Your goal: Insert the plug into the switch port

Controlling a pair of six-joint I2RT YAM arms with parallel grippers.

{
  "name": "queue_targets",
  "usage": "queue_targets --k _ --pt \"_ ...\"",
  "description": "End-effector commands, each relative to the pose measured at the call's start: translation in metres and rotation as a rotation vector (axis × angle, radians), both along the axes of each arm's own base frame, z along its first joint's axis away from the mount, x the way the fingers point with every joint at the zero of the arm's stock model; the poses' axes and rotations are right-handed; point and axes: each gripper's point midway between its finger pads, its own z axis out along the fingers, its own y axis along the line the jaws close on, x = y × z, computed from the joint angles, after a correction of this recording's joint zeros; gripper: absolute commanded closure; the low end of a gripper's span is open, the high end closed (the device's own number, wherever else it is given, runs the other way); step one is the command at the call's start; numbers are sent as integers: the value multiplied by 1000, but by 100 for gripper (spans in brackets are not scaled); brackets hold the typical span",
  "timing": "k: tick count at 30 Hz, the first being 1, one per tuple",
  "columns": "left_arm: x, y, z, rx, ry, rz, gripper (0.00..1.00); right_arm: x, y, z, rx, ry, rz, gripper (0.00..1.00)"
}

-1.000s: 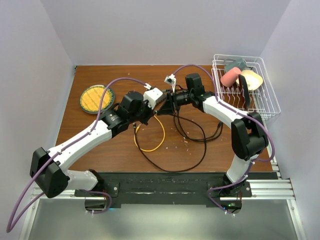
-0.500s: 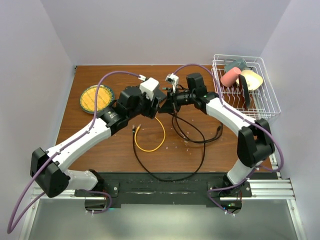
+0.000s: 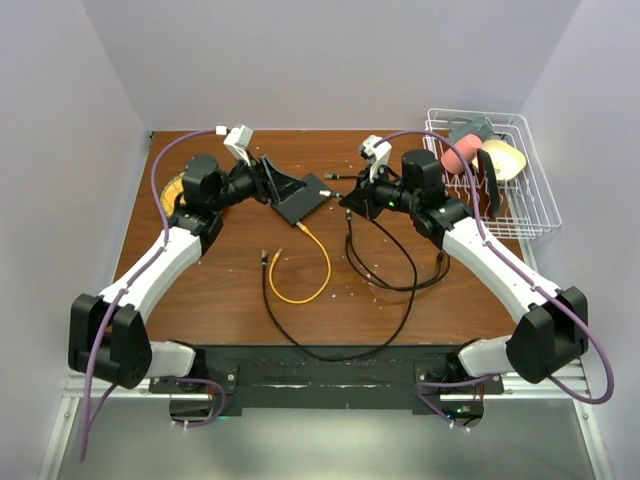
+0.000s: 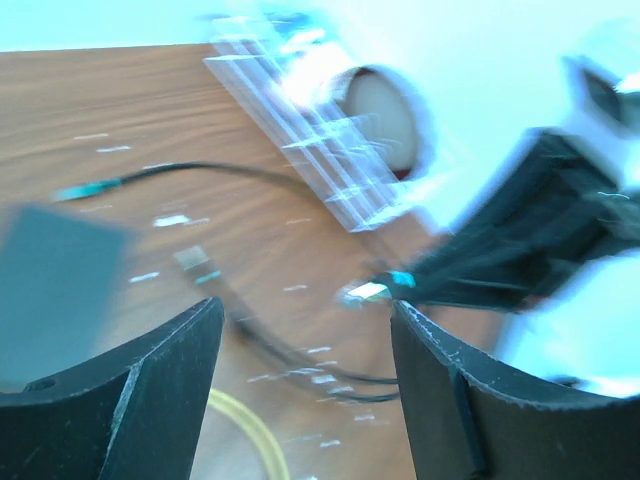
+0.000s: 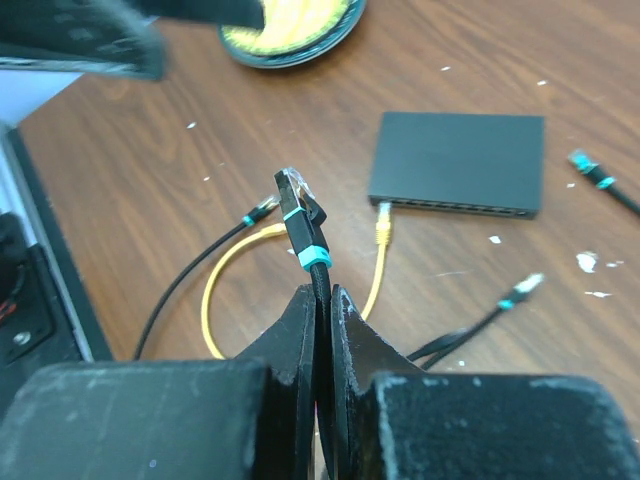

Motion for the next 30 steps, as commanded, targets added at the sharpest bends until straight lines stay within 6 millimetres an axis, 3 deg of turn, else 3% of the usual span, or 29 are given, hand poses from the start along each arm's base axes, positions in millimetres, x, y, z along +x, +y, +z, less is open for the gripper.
queue_targets --k 1,5,9,22,30 --pt "-40 -23 39 -252 -16 -326 27 10 -9 16 -10 -90 -59 100" --pt "-44 -26 37 -276 -7 -386 26 6 -3 26 24 -88 -33 100" --pt "-39 -31 22 -292 73 -407 25 3 2 36 53 -93 -12 100" --pt "-18 -34 9 -307 139 -354 26 -11 17 55 83 -89 47 100" --pt "-13 -42 7 -307 154 -366 36 -15 21 58 96 -86 62 100"
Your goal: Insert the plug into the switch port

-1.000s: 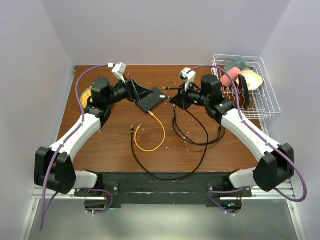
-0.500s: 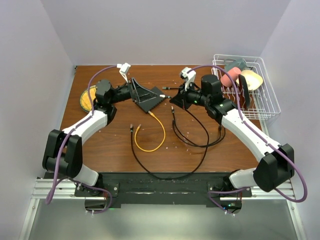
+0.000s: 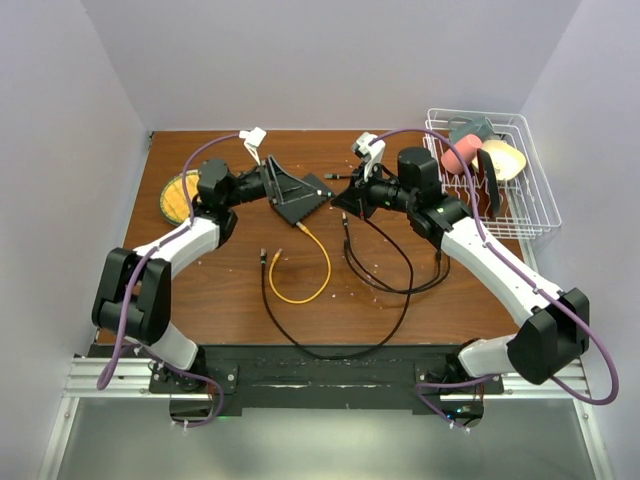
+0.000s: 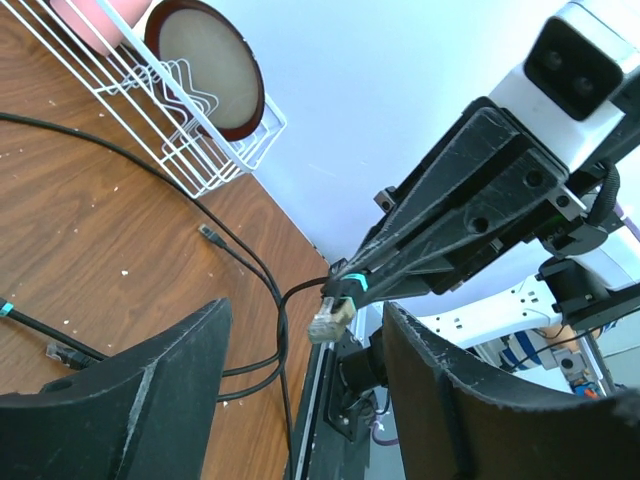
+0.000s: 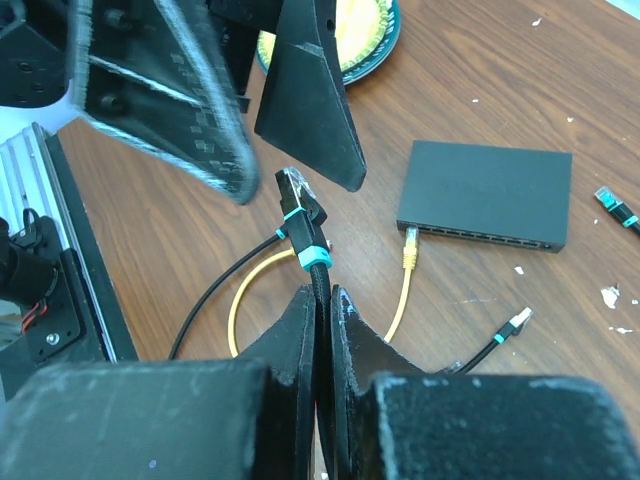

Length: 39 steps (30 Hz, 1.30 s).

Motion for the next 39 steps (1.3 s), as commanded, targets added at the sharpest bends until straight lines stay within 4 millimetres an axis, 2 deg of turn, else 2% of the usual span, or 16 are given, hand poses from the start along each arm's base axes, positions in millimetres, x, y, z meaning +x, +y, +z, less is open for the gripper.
queue_targets --k 1,9,10,13,14,15,17,18,19,21,22,24,25,26,30,39 --pt "1 -7 22 -27 -55 -22 40 -5 5 36 67 -56 19 100" --pt "-1 -17 26 -51 -52 -56 74 -5 8 34 78 -47 21 100" --pt "-2 -19 28 -51 -55 -64 84 -5 9 33 80 -44 23 100" --pt "-1 -18 29 -53 -59 -55 100 -4 9 30 75 -31 18 97" --pt "-2 -18 31 -49 -81 -52 100 -4 9 32 76 -33 18 91" --pt "0 -17 29 -35 -73 -42 100 -4 9 31 69 -25 16 78" --pt "4 -14 34 5 -150 -12 100 -4 9 37 72 -25 19 67" --pt "8 -13 27 44 -113 9 100 -3 6 37 63 -23 10 59" --pt "9 -12 39 61 -158 25 100 -2 5 39 60 -23 6 56" --pt "16 -7 31 148 -202 65 100 -1 3 44 59 -16 21 48" --pt "16 -6 43 161 -248 74 100 -5 6 47 71 -7 65 42" --pt "18 -1 40 226 -307 95 100 0 5 56 116 20 94 37" --pt "17 1 48 238 -343 105 100 0 6 60 140 28 119 33" --pt "18 3 49 264 -390 110 100 -9 9 65 173 48 195 32" --pt "11 11 57 314 -506 131 100 -12 19 67 230 117 321 28" --pt "-32 19 88 282 -809 121 100 -19 28 68 284 176 439 28"
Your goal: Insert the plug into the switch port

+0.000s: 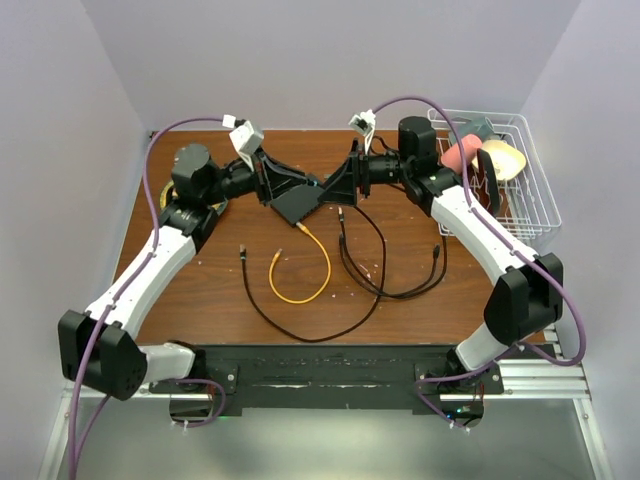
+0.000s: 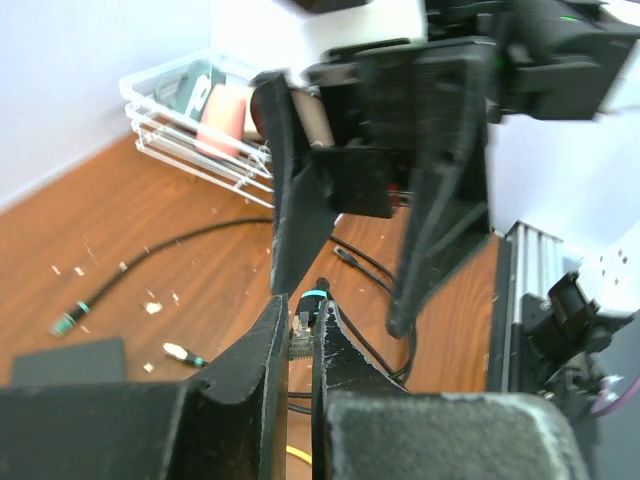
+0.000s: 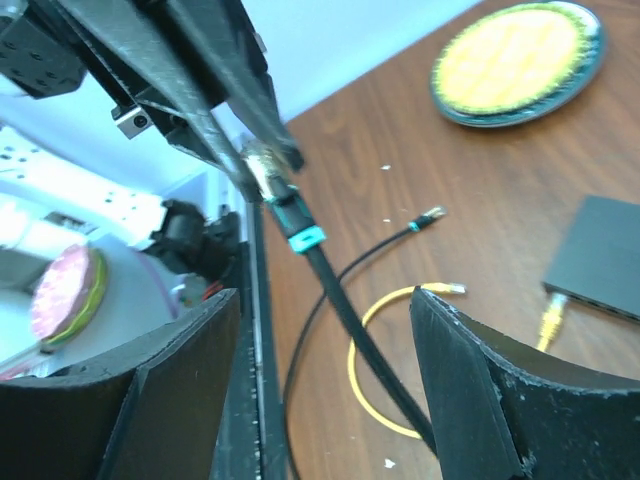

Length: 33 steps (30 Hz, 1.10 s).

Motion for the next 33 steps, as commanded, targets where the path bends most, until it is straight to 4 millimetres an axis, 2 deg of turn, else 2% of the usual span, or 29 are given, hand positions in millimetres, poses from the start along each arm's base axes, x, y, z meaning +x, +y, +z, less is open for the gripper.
queue_targets --k 1,6,11,22,28,30,33 --pt "-16 0 22 14 -213 -42 100 -19 3 34 82 -46 104 29" --pt "-25 -8 21 20 -189 -123 100 -22 4 43 124 -53 118 36" --pt "-22 -12 15 30 -132 -145 100 -21 5 43 124 -44 114 50" --pt "-24 -14 21 5 -127 -148 100 -22 4 32 90 -37 115 52" --pt "-31 -17 24 -1 -134 -183 100 -16 4 27 75 -41 88 46" --pt "-32 -18 24 -1 -131 -185 100 -15 4 26 74 -40 85 47" --pt "-32 -18 23 -1 -130 -185 100 -16 5 24 75 -33 96 57"
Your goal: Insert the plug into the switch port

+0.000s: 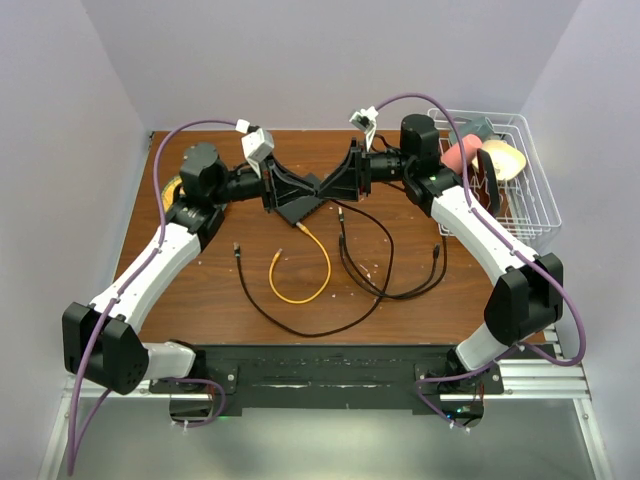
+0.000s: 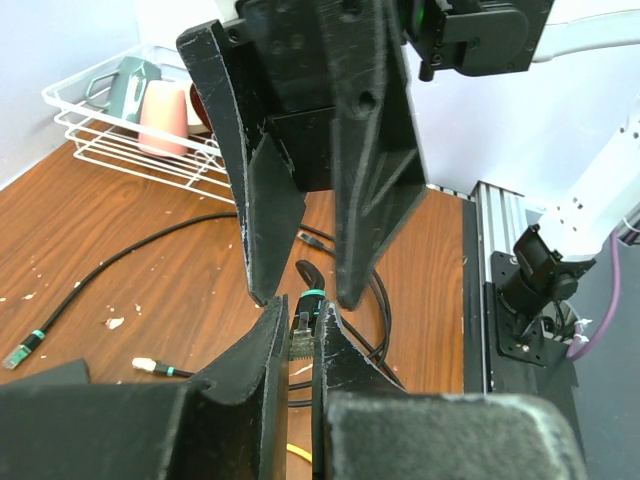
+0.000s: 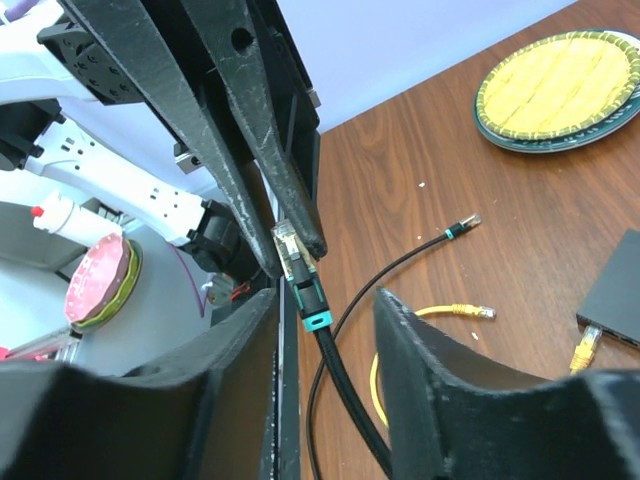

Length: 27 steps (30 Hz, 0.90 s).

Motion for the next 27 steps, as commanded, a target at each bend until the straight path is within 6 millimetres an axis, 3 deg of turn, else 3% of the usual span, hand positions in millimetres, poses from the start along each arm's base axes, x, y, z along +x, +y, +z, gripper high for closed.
queue_targets --k 1,7,10,14,17,21,24,27 --pt "-8 -3 30 -38 -83 -36 100 -4 1 7 7 -25 11 58" --pt "-9 -4 33 -46 -87 -36 100 -8 1 8 11 -29 27 62" --pt "-9 -4 33 -46 -91 -30 100 -8 1 8 9 -37 25 51" --pt "-9 -4 34 -46 -94 -30 100 -9 -1 2 -13 -25 14 50" --pt "-9 -4 34 -47 -91 -32 100 -7 -1 -2 -17 -18 10 60" --pt "-10 -4 35 -52 -90 -37 100 -7 -1 -6 -22 -10 10 90" --pt "-11 -4 35 -54 -90 -40 100 -7 -2 -4 -22 -16 -1 99" --pt "-8 -4 33 -54 -82 -25 100 -3 -5 -5 -36 -27 -41 100"
